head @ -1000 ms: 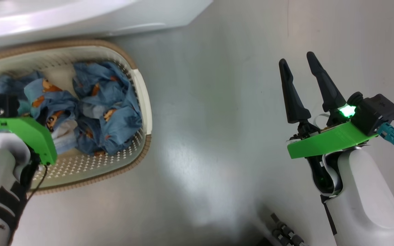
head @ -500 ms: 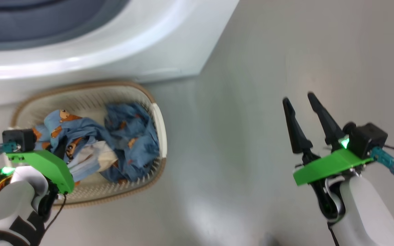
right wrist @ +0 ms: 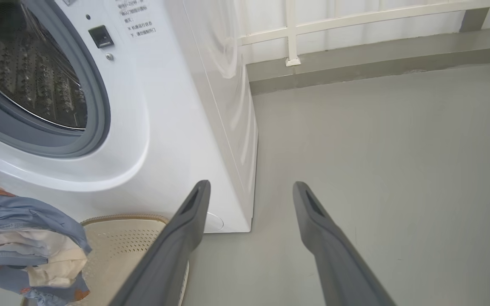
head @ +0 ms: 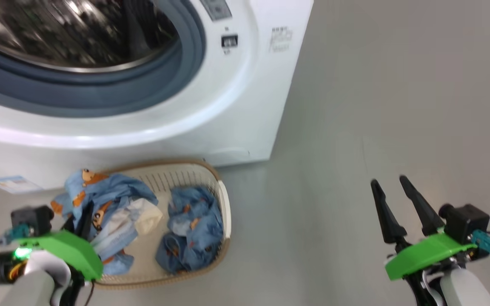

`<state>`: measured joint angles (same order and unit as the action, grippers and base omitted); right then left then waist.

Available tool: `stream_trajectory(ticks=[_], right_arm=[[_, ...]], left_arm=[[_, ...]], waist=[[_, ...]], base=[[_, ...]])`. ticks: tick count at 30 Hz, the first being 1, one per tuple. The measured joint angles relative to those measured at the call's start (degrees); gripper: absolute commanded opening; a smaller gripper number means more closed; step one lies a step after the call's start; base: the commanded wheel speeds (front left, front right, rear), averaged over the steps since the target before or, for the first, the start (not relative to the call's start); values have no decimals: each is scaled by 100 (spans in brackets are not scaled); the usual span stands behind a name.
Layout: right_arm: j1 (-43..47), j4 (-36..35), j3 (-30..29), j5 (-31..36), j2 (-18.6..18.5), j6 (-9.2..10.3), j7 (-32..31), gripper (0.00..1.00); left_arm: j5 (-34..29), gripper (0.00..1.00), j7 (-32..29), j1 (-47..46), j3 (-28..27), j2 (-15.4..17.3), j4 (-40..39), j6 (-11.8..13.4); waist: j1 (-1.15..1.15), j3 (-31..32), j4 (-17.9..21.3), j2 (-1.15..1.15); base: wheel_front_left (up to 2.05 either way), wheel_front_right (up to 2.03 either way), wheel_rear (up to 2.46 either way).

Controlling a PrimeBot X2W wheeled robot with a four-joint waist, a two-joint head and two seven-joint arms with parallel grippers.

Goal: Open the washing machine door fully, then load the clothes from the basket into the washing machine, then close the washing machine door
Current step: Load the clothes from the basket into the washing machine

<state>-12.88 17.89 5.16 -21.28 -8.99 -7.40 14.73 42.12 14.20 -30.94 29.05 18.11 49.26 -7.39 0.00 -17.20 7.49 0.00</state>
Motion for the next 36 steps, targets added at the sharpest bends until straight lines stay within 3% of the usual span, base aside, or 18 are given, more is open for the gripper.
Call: stream_trajectory(ticks=[9,19,27,36], right_arm=[[534,-7,-92,-52,-100,-1,0,100],[969,-97,-244,-68,-151,-1,0,100],[1141,-197,-392,-83,-190,0,0,100],[1172,-249,-446,-83,-185,-1,0,100]], left_arm=[[-1241,0,1,1320,-1462,-342,-1319,7],[-2146,0,1,2837,-2806,-931,-3006,8],[-2544,0,1,3609,-3195,-1255,-3895,5],[-2584,0,1,3804,-3314,-1421,-4075,4]], waist=[[0,834,-172,0],[0,1514,-303,0],[0,1673,-397,0],[0,1621,-395,0]], base=[[0,0,0],[0,0,0],[0,0,0],[0,0,0]])
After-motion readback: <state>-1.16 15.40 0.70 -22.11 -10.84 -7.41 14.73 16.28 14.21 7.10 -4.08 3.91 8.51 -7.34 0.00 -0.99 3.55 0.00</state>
